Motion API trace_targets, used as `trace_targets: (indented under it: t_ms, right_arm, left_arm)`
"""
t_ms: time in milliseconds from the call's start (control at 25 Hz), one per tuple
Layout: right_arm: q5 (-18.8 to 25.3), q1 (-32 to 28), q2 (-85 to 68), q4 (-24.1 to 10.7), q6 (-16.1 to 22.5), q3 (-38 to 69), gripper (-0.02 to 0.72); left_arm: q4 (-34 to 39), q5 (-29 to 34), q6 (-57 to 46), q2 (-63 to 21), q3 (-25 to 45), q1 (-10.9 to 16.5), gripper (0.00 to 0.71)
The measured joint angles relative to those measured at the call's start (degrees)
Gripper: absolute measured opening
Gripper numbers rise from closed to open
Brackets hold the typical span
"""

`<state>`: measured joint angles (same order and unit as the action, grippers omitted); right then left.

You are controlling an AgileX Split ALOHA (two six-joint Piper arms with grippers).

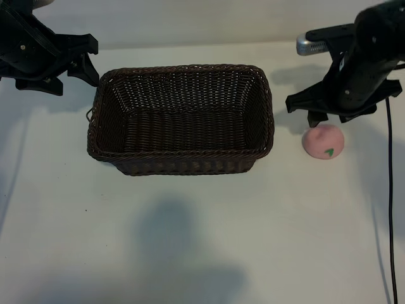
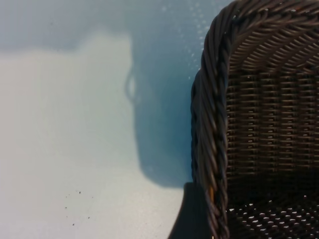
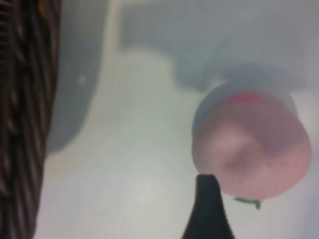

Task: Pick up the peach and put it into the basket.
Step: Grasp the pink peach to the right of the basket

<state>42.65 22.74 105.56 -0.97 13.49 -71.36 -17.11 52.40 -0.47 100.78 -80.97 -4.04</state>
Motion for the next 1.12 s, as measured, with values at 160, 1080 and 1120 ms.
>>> trace_targets:
  t_ms: [160,1080,1120]
  right_arm:
    - [-1.43,-1.83,0.60,-0.01,0.40,1.43,0.510]
    - [-3.66,-2.87,6.97,3.03,-3.48,1.48,0.260]
    - [-3.66,-2.87,6.97,2.98,-3.32,1.48,0.202]
  left_arm:
    - [0.00,0.00,0.00,0.00,0.00,0.00,0.588]
    - [0.00,0.00,0.14,0.00,0.00,0.00,0.588]
    - [0.00,0.00,0.14,0.00,0.00,0.00,0.588]
